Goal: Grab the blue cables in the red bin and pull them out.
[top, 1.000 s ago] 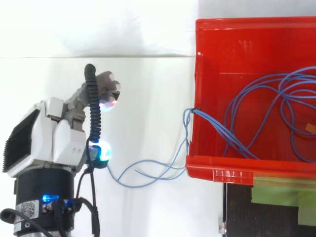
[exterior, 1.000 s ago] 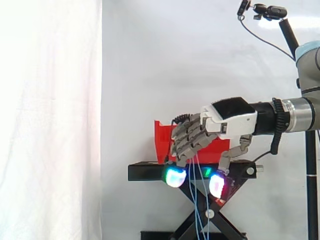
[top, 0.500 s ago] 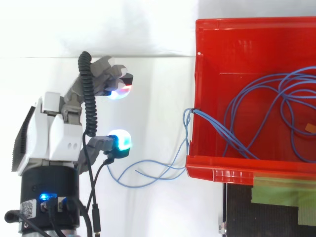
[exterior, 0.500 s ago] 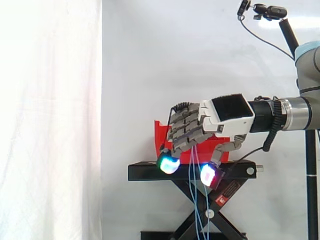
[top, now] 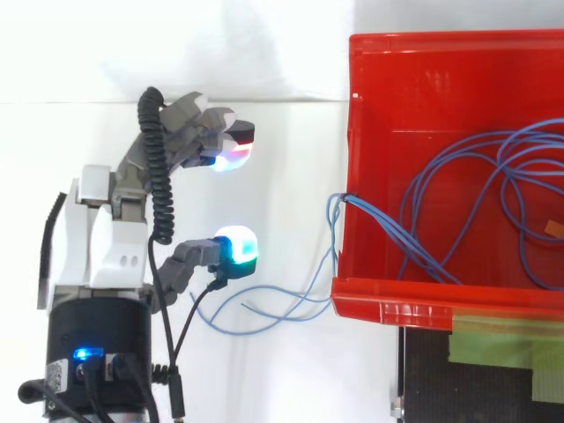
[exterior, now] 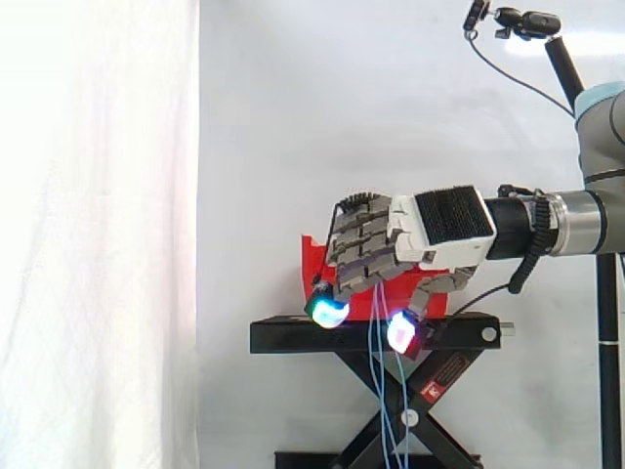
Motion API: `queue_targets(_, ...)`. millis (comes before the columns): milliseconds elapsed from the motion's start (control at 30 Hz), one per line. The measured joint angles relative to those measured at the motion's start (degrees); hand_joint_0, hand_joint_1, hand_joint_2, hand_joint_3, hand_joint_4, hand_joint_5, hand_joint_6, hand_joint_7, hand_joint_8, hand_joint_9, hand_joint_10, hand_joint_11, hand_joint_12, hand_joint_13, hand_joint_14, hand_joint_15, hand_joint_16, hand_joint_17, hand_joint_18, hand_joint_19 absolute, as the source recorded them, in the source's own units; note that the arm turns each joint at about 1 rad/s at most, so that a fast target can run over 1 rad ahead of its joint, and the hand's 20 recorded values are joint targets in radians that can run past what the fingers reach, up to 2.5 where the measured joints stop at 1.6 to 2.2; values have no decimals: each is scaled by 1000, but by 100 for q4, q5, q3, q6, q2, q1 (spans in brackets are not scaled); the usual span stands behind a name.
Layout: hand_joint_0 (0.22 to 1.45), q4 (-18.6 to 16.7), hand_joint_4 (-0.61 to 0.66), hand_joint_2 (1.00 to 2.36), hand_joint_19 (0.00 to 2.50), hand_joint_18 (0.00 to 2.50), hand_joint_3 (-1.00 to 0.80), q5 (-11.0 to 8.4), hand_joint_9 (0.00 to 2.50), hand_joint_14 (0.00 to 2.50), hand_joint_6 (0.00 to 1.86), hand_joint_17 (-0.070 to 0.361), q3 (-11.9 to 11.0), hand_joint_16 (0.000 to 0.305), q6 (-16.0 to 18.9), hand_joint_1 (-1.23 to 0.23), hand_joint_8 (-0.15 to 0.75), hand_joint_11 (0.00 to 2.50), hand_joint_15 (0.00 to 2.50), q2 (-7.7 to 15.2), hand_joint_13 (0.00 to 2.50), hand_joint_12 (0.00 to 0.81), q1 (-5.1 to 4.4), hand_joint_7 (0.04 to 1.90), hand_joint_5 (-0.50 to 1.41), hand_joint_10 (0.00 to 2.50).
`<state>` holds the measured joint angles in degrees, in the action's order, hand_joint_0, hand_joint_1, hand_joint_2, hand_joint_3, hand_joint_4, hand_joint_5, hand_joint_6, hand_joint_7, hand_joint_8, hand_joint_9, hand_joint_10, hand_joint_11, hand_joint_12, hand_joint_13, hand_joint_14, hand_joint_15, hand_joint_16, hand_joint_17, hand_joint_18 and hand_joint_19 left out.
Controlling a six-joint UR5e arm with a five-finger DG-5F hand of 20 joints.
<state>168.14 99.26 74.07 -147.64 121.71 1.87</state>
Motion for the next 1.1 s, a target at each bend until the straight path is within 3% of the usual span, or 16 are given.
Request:
queue_targets(133,707,91,75,1000,412,434,-1000,-9,753,18,16,108,1,48,-382,-1000,234,773,455,1,590,343,5,561,660,25)
queue_targets(233,710,146,71,1000,412,433,-1000,-9,750,17,15,108,-1,48,-456,-1005,238,787,447,0,589,344,20,585,672,26)
queue_targets(833,706,-24,53,1000,411,435,-1000,-18,758,18,13,109,0,48,-619,-1028,236,776,450,112,589,342,-1,656,712,26)
queue_targets(1100,707,138,52,1000,411,436,-1000,-3,759,18,13,108,-1,48,-621,-1026,236,773,453,121,589,343,27,654,714,25)
